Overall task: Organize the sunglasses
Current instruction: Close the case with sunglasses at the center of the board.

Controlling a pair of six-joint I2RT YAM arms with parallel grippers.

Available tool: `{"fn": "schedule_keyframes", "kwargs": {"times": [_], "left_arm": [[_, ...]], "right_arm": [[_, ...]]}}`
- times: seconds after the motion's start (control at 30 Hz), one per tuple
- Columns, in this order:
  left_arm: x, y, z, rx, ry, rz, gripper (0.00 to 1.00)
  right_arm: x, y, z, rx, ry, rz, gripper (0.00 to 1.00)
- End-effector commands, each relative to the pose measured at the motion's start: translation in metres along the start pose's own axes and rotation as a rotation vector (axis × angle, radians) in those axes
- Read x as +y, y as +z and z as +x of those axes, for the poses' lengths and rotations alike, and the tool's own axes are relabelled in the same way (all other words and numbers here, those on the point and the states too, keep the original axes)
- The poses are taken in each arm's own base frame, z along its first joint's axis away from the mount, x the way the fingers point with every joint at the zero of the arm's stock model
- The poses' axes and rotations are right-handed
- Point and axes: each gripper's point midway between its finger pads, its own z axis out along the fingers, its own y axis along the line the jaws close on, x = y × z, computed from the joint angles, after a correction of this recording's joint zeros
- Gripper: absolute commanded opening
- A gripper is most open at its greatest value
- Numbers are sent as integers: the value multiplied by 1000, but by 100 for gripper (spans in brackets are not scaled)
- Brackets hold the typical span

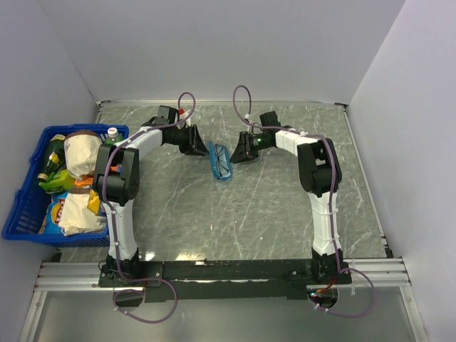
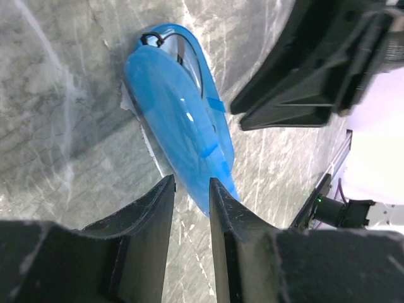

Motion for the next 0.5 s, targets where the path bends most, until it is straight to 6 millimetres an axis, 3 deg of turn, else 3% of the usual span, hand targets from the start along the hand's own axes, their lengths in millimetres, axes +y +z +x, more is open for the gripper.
{"fn": "schedule_keyframes", "kwargs": {"times": [0.0, 0.33, 0.47], "left_arm": [[-32, -13, -13, -38, 55, 81, 35], [-49, -7, -5, -4, 89, 123, 35], [-47, -2, -2, 10, 86, 114, 35]], "right_arm": [[-3, 3, -5, -4, -12, -24, 35], [-6, 6, -4, 5, -2, -29, 33], [-4, 6, -5, 4, -13, -27, 32]]}}
